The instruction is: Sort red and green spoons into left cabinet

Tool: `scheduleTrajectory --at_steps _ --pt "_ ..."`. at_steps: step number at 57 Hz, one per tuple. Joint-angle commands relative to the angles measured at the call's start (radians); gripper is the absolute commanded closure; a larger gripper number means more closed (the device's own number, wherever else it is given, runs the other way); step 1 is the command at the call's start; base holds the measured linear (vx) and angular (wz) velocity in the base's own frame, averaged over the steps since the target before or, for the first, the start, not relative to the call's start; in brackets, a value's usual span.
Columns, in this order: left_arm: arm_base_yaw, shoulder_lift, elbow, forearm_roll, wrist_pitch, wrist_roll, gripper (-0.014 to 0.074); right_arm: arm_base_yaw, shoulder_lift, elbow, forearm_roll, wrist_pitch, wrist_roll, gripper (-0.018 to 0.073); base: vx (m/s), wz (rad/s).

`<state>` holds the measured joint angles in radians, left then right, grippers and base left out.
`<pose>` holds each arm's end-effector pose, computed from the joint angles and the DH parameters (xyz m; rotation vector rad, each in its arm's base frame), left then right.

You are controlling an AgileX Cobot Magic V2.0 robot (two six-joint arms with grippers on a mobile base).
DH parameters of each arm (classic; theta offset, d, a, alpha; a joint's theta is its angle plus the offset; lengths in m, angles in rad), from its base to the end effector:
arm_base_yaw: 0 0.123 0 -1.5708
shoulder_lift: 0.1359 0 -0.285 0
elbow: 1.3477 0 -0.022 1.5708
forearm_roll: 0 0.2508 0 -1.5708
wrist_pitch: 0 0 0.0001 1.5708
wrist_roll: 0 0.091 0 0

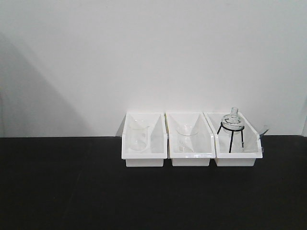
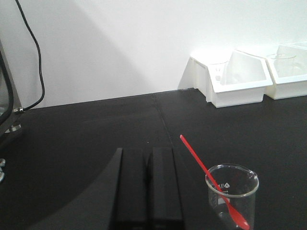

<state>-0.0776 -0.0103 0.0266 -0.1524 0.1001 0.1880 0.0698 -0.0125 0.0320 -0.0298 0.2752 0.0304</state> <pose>0.0565 -0.0058 0.1958 0.1028 1.5957 -0.0442 0.0548 0.0031 0.1782 -0.0547 1.7775 0.0444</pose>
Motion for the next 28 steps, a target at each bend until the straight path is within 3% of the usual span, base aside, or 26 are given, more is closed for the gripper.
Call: scheduleTrajectory --at_steps 1,28 --pt "0.000 -0.018 0.016 -0.009 -0.080 -0.008 0.0597 -0.003 -0.006 0.006 -0.002 -0.081 -0.003 0.0562 0.00 0.00" --pt "0.000 -0.018 0.016 -0.009 -0.080 -0.008 0.0597 -0.003 -0.006 0.006 -0.002 -0.081 -0.003 0.0562 0.00 0.00"
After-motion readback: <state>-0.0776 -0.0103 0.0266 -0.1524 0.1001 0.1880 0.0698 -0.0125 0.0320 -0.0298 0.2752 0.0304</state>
